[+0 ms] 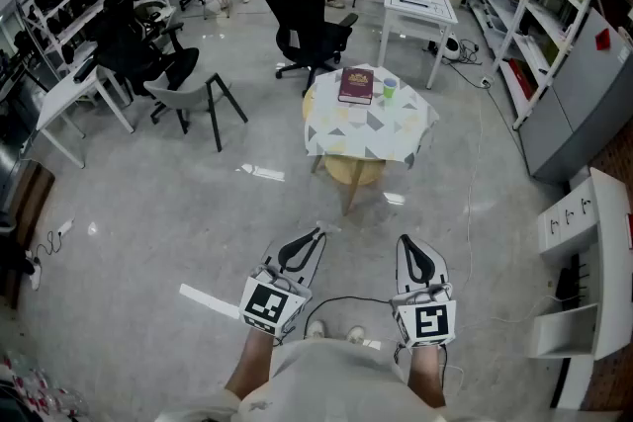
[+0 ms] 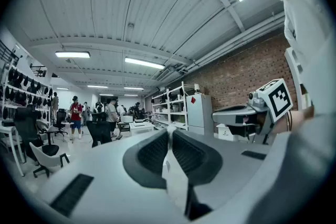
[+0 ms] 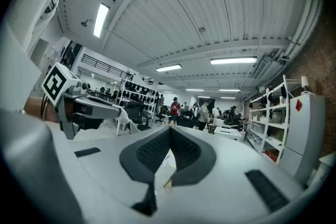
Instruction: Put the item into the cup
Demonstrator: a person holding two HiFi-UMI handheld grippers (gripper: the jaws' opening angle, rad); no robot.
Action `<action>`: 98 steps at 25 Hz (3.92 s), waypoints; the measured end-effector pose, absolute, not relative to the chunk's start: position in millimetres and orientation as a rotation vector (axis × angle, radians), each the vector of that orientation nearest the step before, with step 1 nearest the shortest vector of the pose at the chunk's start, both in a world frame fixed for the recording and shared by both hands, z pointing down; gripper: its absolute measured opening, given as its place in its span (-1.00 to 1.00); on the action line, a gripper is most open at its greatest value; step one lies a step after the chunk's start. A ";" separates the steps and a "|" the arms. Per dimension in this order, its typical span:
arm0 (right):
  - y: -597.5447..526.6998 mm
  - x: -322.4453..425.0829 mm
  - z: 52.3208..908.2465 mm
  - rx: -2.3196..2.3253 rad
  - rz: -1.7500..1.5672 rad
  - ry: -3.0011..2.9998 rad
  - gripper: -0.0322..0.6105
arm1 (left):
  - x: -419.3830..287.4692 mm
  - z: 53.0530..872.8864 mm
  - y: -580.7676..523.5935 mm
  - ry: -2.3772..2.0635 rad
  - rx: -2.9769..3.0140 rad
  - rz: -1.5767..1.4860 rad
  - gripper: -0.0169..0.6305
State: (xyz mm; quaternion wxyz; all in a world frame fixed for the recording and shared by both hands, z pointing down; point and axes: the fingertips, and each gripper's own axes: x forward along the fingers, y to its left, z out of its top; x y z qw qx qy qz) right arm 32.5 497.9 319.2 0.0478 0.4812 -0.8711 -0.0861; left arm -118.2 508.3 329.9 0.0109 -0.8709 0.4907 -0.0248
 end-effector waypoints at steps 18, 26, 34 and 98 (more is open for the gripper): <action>480.8 -5.5 335.7 1.556 -0.195 -2.598 -0.88 | -151.7 339.3 482.6 1.437 -2.756 -0.043 -0.84; 442.1 2.0 346.0 1.529 -0.164 -2.610 -0.88 | -143.4 345.8 445.1 1.459 -2.744 -0.064 -0.84; 373.3 17.0 343.0 1.475 -0.151 -2.650 -0.88 | -123.7 342.8 382.9 1.496 -2.714 -0.101 -0.84; 92.9 5.6 352.2 1.511 -0.079 -2.587 -0.88 | -142.4 345.1 90.9 1.515 -2.725 -0.081 -0.84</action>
